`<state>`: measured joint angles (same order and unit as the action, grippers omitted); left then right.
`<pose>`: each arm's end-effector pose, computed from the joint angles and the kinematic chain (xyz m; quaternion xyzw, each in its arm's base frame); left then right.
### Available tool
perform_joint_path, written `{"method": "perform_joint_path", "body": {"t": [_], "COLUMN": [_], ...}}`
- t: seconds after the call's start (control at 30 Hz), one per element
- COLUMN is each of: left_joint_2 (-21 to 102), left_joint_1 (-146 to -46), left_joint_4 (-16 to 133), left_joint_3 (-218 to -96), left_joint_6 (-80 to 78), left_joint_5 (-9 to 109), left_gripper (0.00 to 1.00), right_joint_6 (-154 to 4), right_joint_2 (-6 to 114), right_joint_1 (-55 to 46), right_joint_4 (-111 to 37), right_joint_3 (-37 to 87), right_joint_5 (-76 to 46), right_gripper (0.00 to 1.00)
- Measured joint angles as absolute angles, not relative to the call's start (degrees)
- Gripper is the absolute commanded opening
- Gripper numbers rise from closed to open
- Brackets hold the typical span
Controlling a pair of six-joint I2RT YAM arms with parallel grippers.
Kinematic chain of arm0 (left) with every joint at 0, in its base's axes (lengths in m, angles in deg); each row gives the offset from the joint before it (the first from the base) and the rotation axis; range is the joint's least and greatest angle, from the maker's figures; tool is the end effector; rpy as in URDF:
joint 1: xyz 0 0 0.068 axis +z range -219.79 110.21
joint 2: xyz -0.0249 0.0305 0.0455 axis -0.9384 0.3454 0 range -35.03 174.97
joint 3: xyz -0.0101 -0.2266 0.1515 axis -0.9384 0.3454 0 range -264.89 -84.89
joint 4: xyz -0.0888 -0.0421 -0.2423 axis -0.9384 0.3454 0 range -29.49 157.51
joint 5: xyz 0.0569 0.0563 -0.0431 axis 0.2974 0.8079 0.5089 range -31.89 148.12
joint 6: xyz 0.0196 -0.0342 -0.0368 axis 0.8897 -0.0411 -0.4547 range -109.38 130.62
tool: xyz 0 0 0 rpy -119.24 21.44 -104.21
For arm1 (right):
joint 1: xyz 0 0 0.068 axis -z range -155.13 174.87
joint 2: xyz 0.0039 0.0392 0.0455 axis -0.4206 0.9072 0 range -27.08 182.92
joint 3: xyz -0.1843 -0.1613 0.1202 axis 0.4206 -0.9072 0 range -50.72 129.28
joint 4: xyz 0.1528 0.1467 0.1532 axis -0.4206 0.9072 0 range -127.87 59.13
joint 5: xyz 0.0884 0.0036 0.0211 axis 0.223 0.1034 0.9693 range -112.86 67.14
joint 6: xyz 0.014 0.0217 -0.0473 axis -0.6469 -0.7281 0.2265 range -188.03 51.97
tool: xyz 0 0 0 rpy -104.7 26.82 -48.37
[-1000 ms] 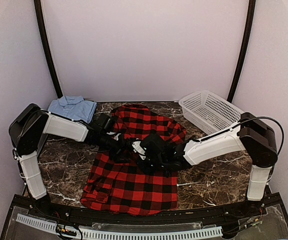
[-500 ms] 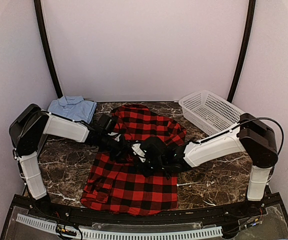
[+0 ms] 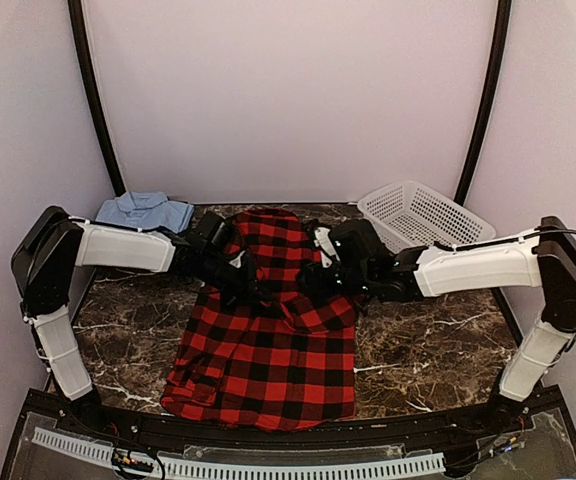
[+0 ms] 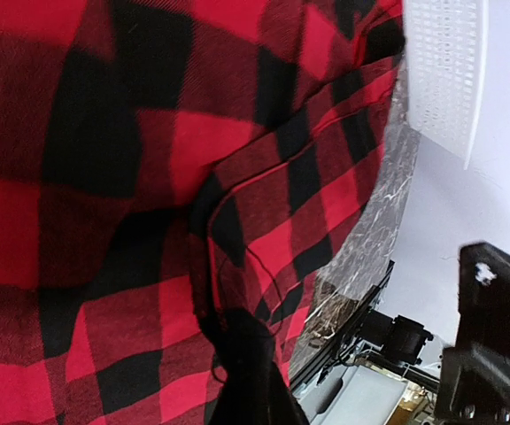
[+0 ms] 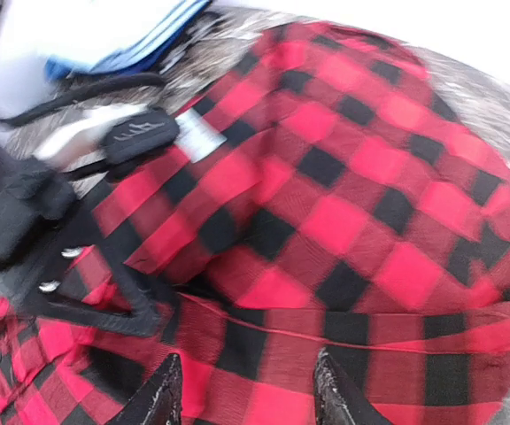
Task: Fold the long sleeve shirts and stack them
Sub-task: Fold the 1/3-folded shirt at the center of the board.
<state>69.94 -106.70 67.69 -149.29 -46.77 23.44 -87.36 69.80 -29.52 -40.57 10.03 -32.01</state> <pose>0.2938 -0.2461 0.1783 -0.0526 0.8953 -0.4413 0.0302 0.2235 0.3024 0.2196 -0.2284 0.8484 0.2271 0.4201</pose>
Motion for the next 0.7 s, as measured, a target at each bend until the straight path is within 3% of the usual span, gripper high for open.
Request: {"method": "perform_joint_path", "body": {"t": [0.37,0.7], "left_joint_2": [69.9,68.1], "left_joint_1": [-106.3,-98.8], "left_joint_4": [76.6,85.0], "left_joint_3": [-169.3,-176.0], "left_joint_6": [-32.6,-24.9], "left_joint_5": [32.7,38.8], "left_gripper": [0.00,0.00], "right_joint_6": [-99.1,-104.8], "right_joint_2": [67.8,67.9], "right_joint_1": [-16.8,-8.2], "right_joint_4": [-36.8,-38.7], "right_joint_3": [3.6,0.9], "right_joint_5": [-29.4,-23.7], "right_gripper": [0.48,0.54]}}
